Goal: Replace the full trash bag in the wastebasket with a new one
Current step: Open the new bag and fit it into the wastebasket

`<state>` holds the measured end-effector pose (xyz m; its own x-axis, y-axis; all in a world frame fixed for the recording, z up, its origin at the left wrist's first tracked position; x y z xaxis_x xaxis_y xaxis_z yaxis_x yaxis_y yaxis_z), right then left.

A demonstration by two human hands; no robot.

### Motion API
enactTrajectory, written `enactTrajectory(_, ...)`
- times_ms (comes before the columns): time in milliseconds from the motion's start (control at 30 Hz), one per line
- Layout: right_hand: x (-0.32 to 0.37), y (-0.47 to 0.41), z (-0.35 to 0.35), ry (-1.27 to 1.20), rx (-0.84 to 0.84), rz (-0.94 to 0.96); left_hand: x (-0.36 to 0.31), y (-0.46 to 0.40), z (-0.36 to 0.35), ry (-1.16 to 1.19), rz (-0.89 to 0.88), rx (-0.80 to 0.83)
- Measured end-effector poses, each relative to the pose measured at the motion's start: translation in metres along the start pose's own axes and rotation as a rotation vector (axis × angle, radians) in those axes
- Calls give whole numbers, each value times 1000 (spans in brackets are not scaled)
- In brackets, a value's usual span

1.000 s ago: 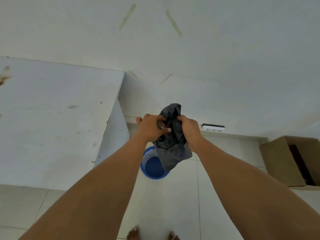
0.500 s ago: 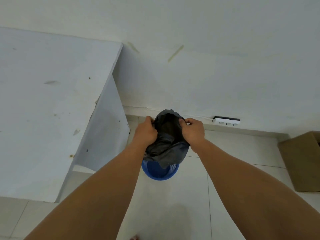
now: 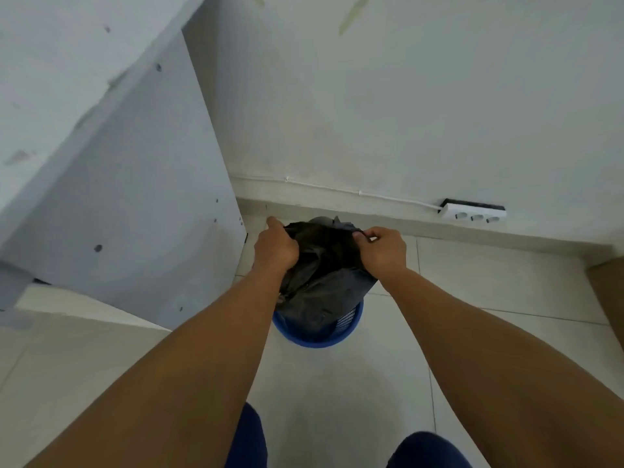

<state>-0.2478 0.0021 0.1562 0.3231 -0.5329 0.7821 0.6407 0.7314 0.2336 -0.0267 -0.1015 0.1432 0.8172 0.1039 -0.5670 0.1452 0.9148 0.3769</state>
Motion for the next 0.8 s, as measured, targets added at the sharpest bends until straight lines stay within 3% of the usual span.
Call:
enactTrajectory(67, -22, -3, -8, 59, 5, 22, 17, -7, -11, -48, 17, -62)
enactTrajectory(167, -45, -12, -23, 103, 10, 43, 41, -21, -26, 87, 93, -101)
enactTrajectory(333, -69, -15, -41, 97, -48, 40, 41, -25, -70, 447, 94, 92)
enactTrajectory(400, -72, -12, -41, 106, -102, 36, 34, -20, -90, 389, 52, 212)
enactTrajectory(500, -68, -12, -28, 63, -240, 51, 26, -23, -118, 75, -71, 396)
enactTrajectory(567, -71, -16, -27, 130, -220, 69, 30, -33, -116, -12, -80, 305)
enactTrajectory(667, -86, -23, -36, 250, -103, 64, 50, -43, -88, -40, 25, 15)
enactTrajectory(800, -94, -29, -31, 257, -176, 56, 83, -54, -67, 9, 109, -127)
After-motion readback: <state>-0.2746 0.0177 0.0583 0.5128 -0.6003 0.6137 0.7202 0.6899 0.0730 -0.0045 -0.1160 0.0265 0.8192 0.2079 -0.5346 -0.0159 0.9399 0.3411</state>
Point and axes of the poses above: each hand's wrist, its own y-axis away from the middle knuckle, its own z-axis out of the back of the hand, x = y × z, the point moved 9 cm from there along -y, towards the middle knuckle, and after that the axes turned 3 degrees about -y, right-handed, at the moved point
